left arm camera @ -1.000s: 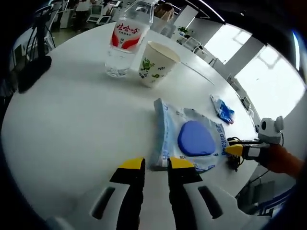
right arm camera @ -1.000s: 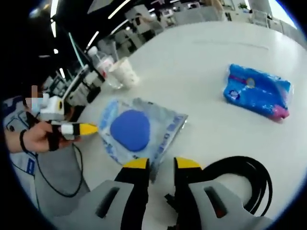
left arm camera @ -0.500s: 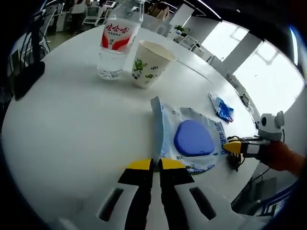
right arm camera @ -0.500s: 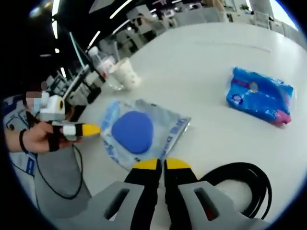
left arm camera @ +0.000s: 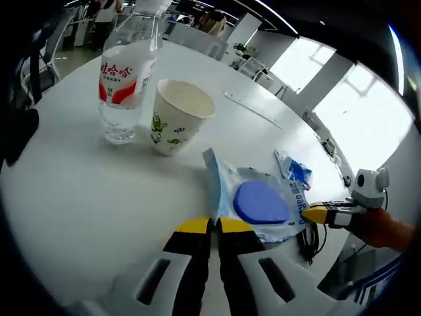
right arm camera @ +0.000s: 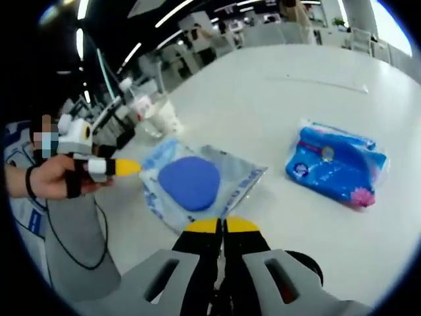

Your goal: Arrange the tabletop items into an orderly group along one side of the table until the central work area is clear of visible clutter.

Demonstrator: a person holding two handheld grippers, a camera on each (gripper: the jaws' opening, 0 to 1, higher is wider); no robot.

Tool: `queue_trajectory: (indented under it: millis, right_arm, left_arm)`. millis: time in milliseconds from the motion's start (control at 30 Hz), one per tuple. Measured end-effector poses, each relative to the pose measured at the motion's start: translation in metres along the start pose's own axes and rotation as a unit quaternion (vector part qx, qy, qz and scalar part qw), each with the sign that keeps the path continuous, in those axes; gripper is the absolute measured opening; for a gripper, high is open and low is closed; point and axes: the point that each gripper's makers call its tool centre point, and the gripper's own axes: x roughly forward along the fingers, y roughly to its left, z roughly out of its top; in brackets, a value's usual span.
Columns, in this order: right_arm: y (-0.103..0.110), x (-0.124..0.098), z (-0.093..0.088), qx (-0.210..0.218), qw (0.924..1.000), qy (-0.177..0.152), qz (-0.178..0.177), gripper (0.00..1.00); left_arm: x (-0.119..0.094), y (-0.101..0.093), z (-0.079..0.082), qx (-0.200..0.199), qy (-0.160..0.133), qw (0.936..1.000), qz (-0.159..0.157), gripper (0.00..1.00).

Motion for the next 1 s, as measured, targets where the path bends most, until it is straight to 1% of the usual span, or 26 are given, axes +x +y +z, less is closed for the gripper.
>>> queue_trajectory:
  millis: [167,300,467,567,800,900,1000]
  right_arm:
    - [-0.007,-0.003,0.019,-0.012,0.9998,-0.012,-0.006,0.0]
    - [-0.016,0.001,0.034,-0.022,0.9996,-0.017,-0.008,0.0]
    - [-0.026,0.007,0.054,-0.029,0.9992,-0.024,-0.011,0.0]
    - [-0.03,0.012,0.061,-0.028,0.9992,-0.025,-0.011,0.0]
    - [-0.034,0.023,0.066,-0.028,0.9993,-0.02,-0.012,0.0]
    - [-0.037,0.03,0.064,-0.026,0.9995,-0.016,-0.01,0.0]
    - [-0.04,0.036,0.061,-0.023,0.9996,-0.008,-0.01,0.0]
  left_arm:
    - [0.009,-0.004,0.011,-0.007,-0.009,0.9999,-0.003,0.0]
    - [0.014,-0.005,0.02,-0.021,-0.018,0.9996,-0.002,0.0]
    - [0.017,-0.009,0.029,-0.025,-0.024,0.9994,0.0,0.0]
    - [0.019,-0.009,0.036,-0.032,-0.03,0.999,0.003,0.0]
    - [0.025,-0.006,0.046,-0.035,-0.035,0.9987,0.009,0.0]
    - [0.029,-0.001,0.045,-0.04,-0.033,0.9986,0.013,0.0]
    - [0.034,0.003,0.041,-0.047,-0.029,0.9983,0.019,0.0]
